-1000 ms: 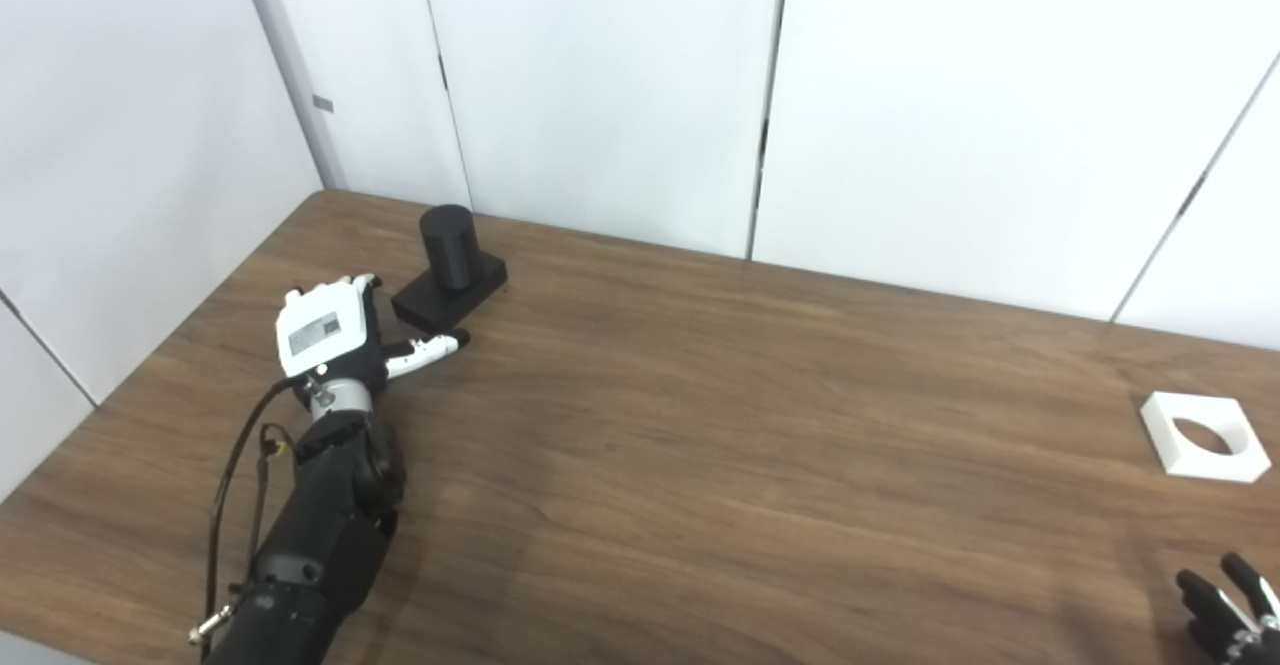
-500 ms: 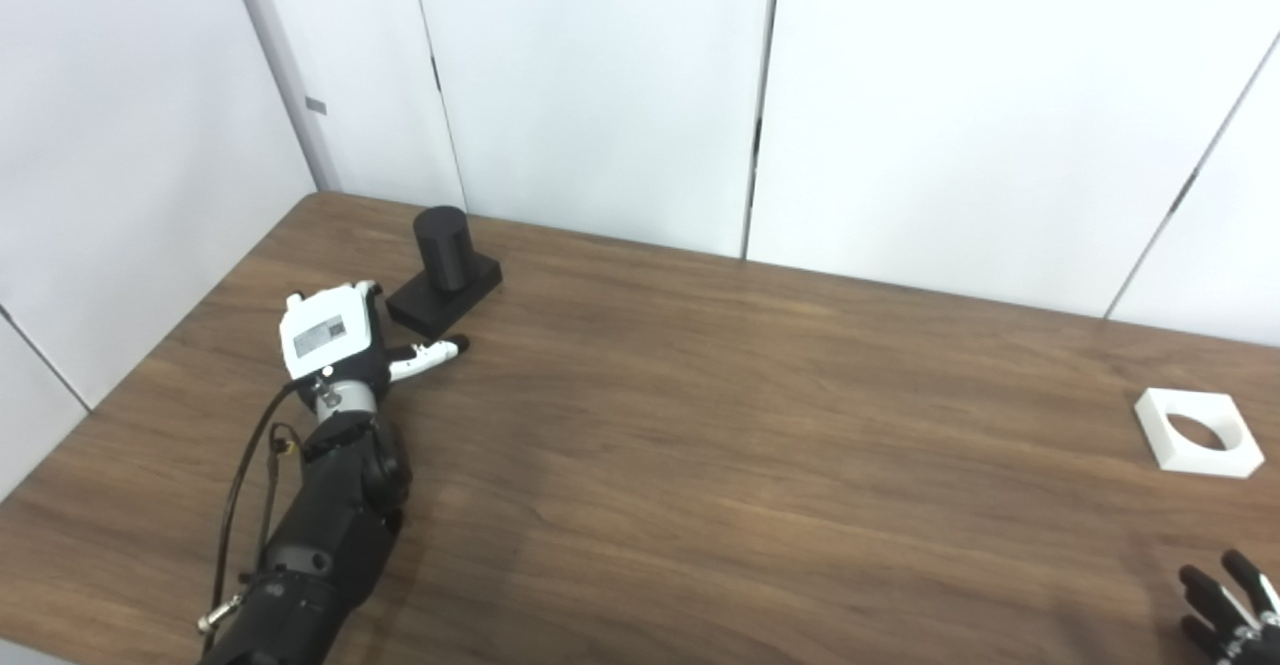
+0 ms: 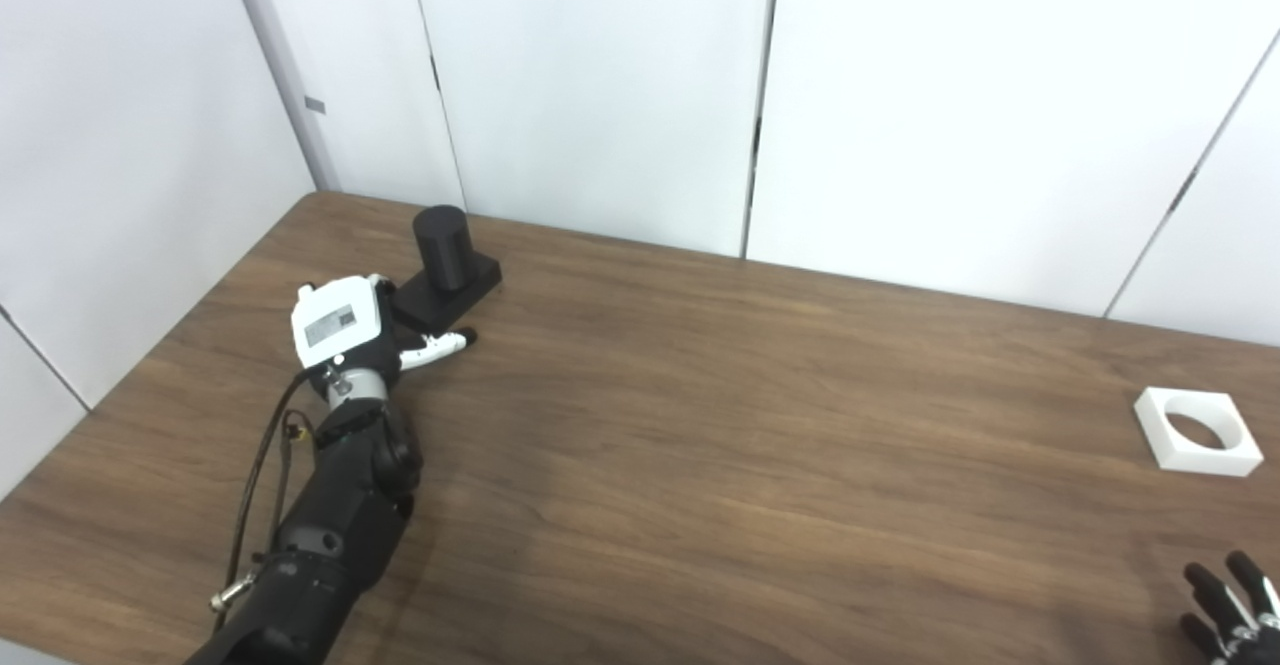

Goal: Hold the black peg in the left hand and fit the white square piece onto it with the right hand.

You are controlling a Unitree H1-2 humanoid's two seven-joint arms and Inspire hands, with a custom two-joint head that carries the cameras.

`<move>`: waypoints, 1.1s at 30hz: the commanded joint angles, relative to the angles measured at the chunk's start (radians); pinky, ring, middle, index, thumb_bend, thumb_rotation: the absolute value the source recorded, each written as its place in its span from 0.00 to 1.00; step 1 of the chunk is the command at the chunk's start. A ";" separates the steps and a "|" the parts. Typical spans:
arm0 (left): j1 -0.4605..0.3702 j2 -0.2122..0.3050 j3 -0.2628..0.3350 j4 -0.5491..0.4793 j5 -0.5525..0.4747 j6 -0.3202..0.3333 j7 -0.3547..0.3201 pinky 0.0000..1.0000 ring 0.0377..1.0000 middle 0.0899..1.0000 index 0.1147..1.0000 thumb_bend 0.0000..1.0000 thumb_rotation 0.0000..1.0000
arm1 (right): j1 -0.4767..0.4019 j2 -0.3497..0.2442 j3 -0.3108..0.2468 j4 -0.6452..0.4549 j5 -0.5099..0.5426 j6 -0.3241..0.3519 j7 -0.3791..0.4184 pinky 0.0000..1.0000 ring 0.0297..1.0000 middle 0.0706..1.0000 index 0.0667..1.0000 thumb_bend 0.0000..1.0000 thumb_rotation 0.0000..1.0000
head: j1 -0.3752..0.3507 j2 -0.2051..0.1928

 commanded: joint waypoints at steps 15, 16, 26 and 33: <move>-0.081 0.025 -0.041 0.025 -0.018 -0.005 0.063 0.96 0.87 0.81 0.61 0.91 0.53 | 0.007 -0.007 0.002 -0.009 0.017 0.009 0.020 0.97 0.95 0.90 0.97 0.72 1.00 | 0.001 0.013; -0.080 0.024 -0.042 0.024 -0.022 -0.009 0.068 0.95 0.87 0.80 0.59 0.90 0.50 | 0.008 -0.006 0.001 -0.010 0.016 0.010 0.019 0.97 0.95 0.90 0.97 0.72 1.00 | 0.001 0.013; -0.073 0.021 -0.037 0.033 -0.085 -0.070 0.125 0.90 0.82 0.70 0.42 0.54 0.08 | 0.015 -0.015 -0.001 -0.016 0.038 0.011 0.039 1.00 0.96 0.91 0.99 0.69 1.00 | 0.006 0.021; -0.057 0.023 -0.035 0.021 -0.115 -0.102 0.153 0.86 0.80 0.68 0.41 0.52 0.05 | 0.015 -0.016 -0.005 -0.017 0.037 0.011 0.042 1.00 0.97 0.91 0.99 0.67 1.00 | 0.005 0.022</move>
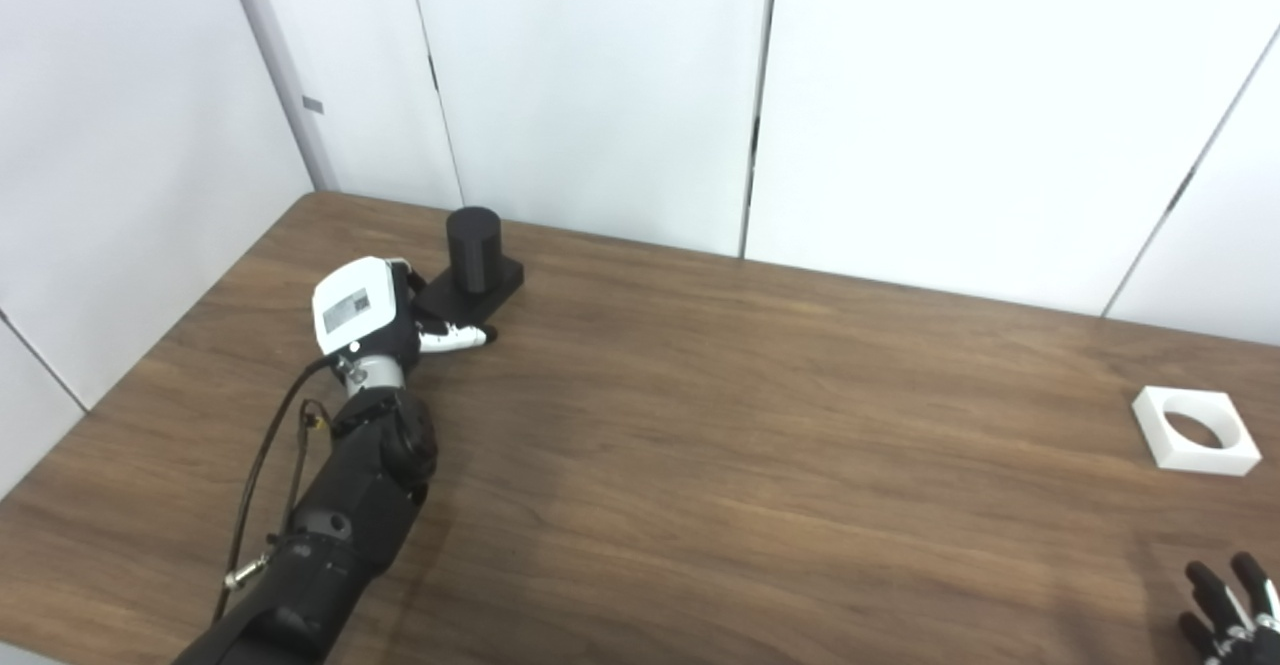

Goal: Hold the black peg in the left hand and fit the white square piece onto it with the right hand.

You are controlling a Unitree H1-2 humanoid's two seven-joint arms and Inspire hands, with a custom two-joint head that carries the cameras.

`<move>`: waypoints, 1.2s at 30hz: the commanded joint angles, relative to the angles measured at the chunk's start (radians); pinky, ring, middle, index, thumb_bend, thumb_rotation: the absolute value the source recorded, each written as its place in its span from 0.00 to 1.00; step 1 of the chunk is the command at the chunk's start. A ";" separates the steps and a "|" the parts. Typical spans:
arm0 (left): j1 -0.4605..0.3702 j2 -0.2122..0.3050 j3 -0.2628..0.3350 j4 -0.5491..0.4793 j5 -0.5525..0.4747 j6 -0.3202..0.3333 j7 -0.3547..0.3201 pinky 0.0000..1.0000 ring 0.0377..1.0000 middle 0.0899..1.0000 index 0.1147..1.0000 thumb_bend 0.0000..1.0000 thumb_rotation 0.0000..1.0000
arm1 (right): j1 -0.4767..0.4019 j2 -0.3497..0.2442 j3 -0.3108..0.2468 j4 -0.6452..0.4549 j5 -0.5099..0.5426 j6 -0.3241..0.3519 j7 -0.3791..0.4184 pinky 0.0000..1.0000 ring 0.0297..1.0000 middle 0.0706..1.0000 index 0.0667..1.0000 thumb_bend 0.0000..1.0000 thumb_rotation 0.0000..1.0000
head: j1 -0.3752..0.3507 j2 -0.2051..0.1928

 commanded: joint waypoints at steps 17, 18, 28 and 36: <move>0.095 0.027 -0.043 -0.172 0.005 -0.078 0.014 0.93 0.84 0.72 0.42 0.52 0.05 | 0.003 0.003 0.000 -0.030 -0.017 0.040 0.003 0.96 0.94 0.88 0.96 0.67 1.00 | -0.027 0.012; 0.115 0.022 -0.046 -0.208 0.003 -0.075 -0.002 0.95 0.85 0.73 0.42 0.52 0.05 | 0.002 0.006 0.000 -0.032 -0.013 0.044 0.003 0.97 0.94 0.88 0.97 0.67 1.00 | -0.030 0.014; 0.308 -0.011 -0.114 -0.525 0.016 -0.102 -0.162 1.00 0.89 0.78 0.42 0.52 0.05 | 0.003 0.022 0.008 -0.059 -0.015 0.072 0.000 1.00 0.96 0.90 0.98 0.60 1.00 | -0.066 0.030; 0.426 -0.021 -0.180 -0.666 0.004 -0.202 -0.262 1.00 0.90 0.80 0.42 0.52 0.05 | 0.002 0.035 0.022 -0.070 -0.058 0.075 -0.018 1.00 0.95 0.88 0.98 0.58 1.00 | -0.127 0.061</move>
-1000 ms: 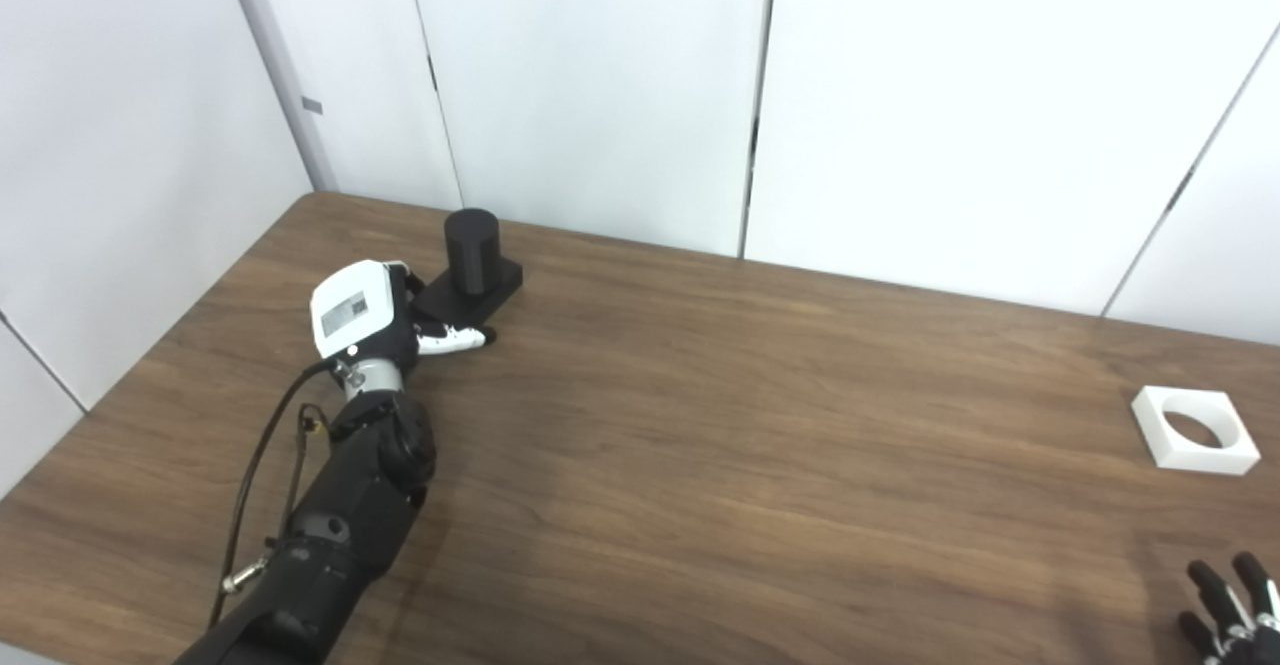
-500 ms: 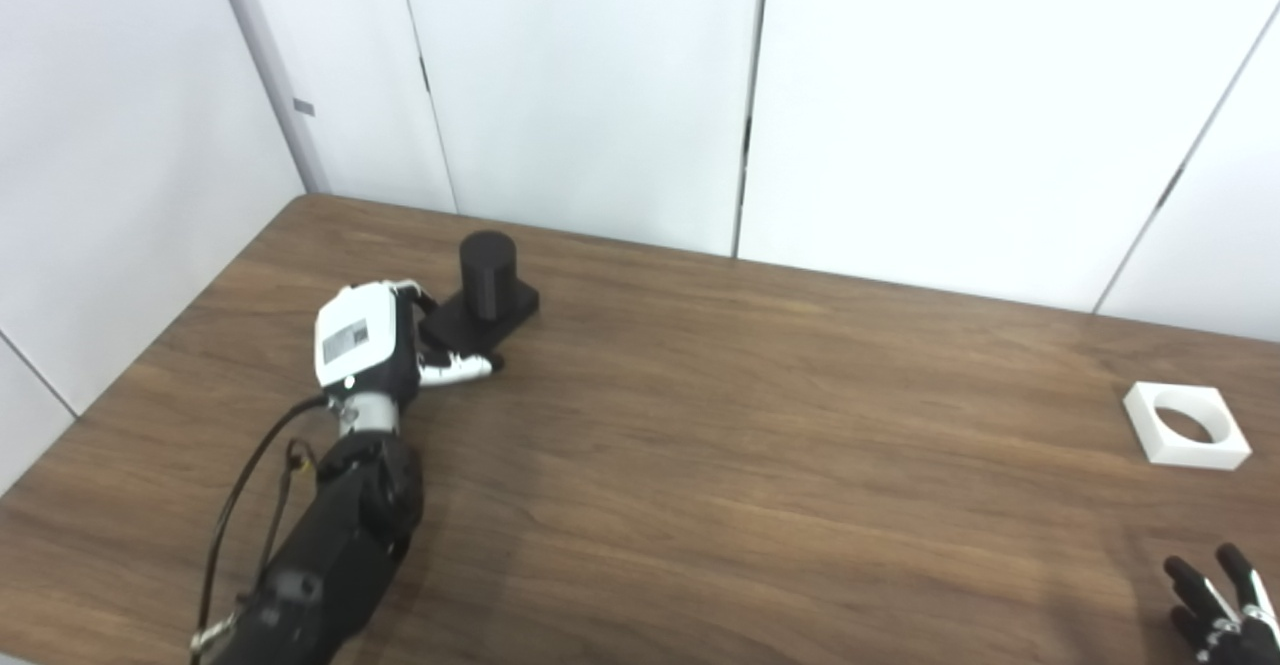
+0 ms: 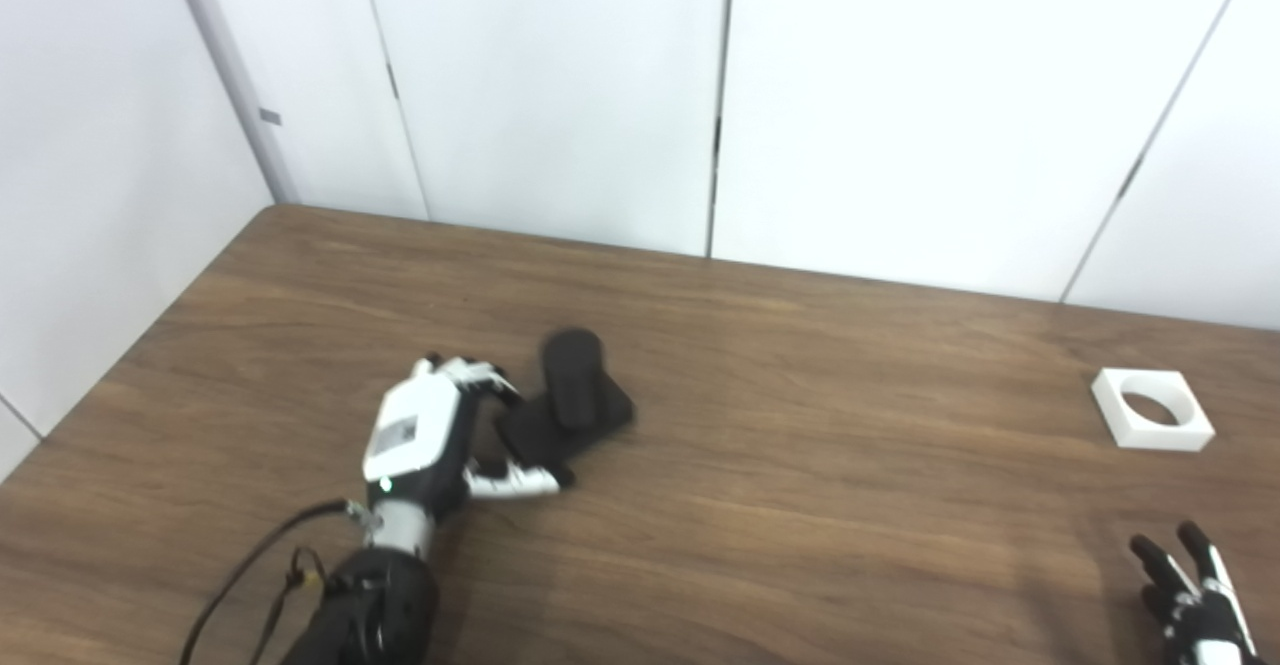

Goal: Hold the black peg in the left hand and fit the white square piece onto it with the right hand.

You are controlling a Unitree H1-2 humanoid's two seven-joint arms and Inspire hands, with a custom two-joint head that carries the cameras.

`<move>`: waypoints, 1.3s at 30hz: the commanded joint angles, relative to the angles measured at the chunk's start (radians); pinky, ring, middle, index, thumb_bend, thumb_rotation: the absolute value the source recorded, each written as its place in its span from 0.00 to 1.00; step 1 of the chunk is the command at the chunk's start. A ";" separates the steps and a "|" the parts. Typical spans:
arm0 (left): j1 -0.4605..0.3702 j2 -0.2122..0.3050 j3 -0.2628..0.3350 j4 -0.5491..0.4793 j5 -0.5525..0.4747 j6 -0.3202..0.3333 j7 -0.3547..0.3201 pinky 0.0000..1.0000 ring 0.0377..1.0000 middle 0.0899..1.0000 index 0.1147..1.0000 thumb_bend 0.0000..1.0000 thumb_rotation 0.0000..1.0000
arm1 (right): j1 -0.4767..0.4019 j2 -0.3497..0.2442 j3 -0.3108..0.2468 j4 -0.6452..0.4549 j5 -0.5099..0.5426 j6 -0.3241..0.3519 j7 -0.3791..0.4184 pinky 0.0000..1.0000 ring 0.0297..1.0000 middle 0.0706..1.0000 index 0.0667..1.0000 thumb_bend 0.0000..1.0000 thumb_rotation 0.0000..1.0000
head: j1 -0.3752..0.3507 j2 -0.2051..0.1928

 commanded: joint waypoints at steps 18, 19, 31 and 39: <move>0.146 0.041 -0.102 -0.222 -0.041 -0.185 -0.306 1.00 0.92 0.80 0.42 0.52 0.05 | 0.017 0.056 0.076 -0.123 -0.073 0.101 -0.031 1.00 0.97 0.89 0.99 0.49 1.00 | -0.217 0.129; 0.149 0.043 -0.101 -0.224 -0.053 -0.188 -0.317 1.00 0.92 0.80 0.42 0.52 0.05 | 0.015 0.059 0.079 -0.124 -0.075 0.101 -0.035 1.00 0.97 0.89 0.99 0.49 1.00 | -0.229 0.133; 0.150 0.066 -0.126 -0.196 -0.121 -0.268 -0.403 0.99 0.91 0.79 0.42 0.52 0.05 | -0.005 0.083 0.109 -0.124 -0.043 0.136 -0.075 1.00 0.97 0.87 0.97 0.56 1.00 | -0.304 0.176; 0.145 0.051 -0.136 -0.167 -0.100 -0.296 -0.398 1.00 0.91 0.79 0.42 0.52 0.05 | -0.008 0.068 0.108 -0.128 -0.010 0.141 -0.072 1.00 0.99 0.88 0.98 0.56 1.00 | -0.295 0.176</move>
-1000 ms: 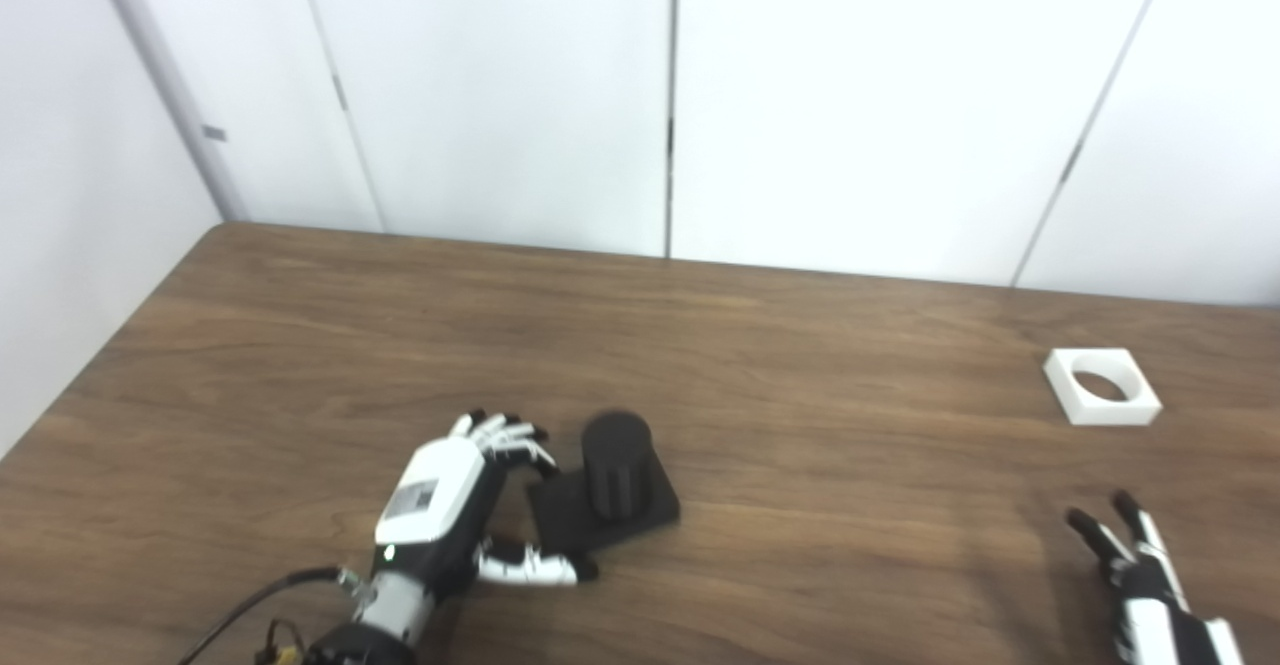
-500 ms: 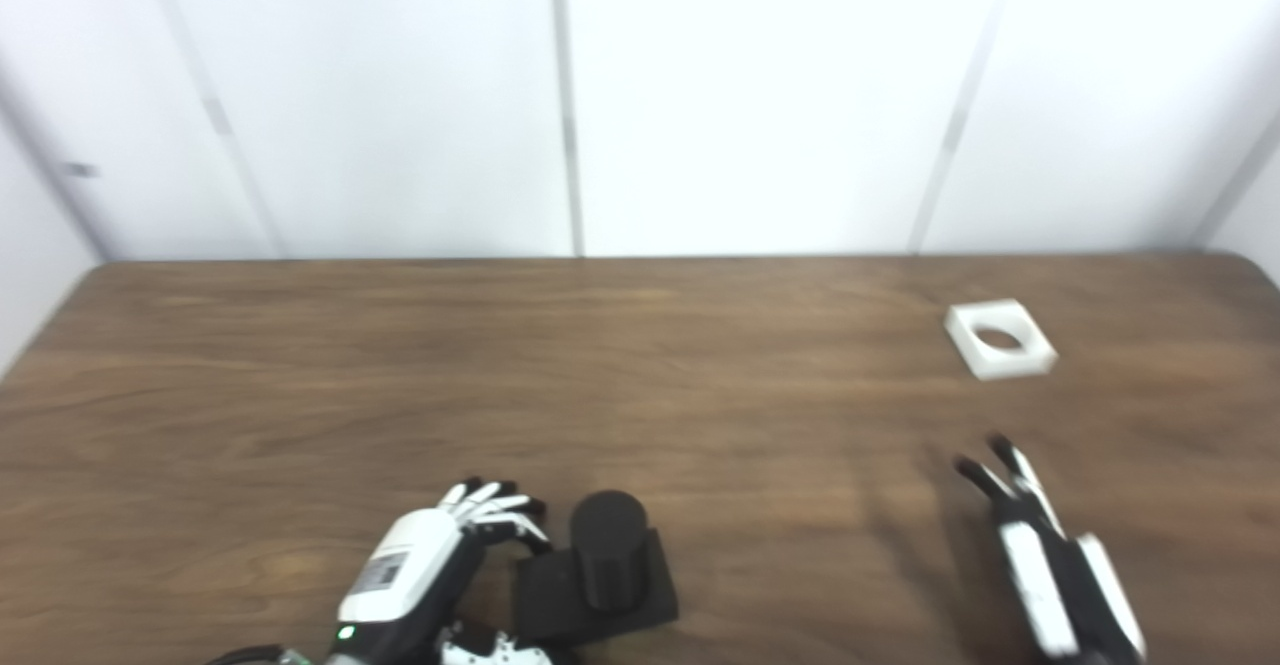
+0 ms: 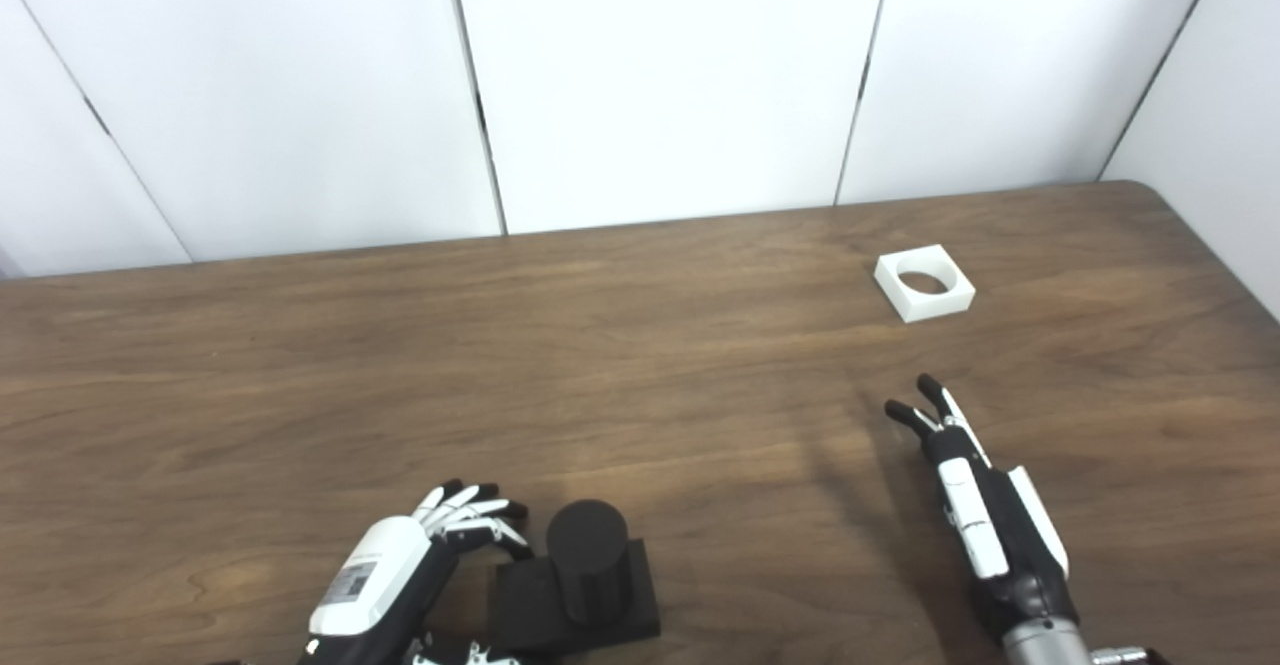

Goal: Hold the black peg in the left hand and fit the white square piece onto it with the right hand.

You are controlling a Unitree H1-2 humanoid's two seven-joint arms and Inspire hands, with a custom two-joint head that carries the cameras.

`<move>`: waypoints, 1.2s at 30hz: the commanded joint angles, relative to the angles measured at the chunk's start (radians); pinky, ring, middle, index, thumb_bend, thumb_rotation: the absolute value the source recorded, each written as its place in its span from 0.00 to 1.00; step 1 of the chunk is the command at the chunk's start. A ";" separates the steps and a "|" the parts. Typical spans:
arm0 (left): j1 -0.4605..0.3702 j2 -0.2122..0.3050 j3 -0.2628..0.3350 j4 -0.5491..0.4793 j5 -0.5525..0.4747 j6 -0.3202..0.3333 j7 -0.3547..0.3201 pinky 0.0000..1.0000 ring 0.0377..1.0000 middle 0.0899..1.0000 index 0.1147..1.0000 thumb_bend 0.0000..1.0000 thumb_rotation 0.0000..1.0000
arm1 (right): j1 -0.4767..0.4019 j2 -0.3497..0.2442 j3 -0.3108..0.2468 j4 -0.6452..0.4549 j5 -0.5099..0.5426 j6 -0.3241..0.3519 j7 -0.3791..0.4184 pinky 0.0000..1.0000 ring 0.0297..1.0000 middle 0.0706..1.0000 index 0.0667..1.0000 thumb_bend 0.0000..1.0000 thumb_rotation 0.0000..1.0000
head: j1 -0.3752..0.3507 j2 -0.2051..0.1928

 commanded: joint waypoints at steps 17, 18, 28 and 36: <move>0.011 -0.017 -0.029 0.060 0.063 -0.024 -0.028 1.00 0.92 0.80 0.42 0.52 0.05 | -0.087 0.010 -0.031 -0.044 0.013 0.023 0.004 0.98 0.95 0.91 0.98 0.56 1.00 | -0.072 -0.079; 0.013 -0.017 -0.027 0.066 0.062 -0.031 -0.022 1.00 0.92 0.80 0.42 0.52 0.05 | -0.106 0.000 -0.036 -0.048 0.016 0.036 0.008 0.99 0.97 0.92 0.98 0.56 1.00 | -0.084 -0.087; 0.018 -0.014 -0.015 0.119 0.062 -0.082 0.014 1.00 0.91 0.80 0.42 0.52 0.05 | -0.263 -0.037 -0.099 -0.042 0.002 0.129 0.013 0.98 0.98 0.95 0.97 0.60 0.98 | -0.170 -0.143; 0.020 -0.009 -0.004 0.155 0.037 -0.107 0.022 1.00 0.91 0.80 0.42 0.52 0.05 | -0.374 -0.166 -0.086 -0.003 -0.072 0.200 0.093 0.99 1.00 0.98 0.98 0.62 0.89 | -0.211 -0.176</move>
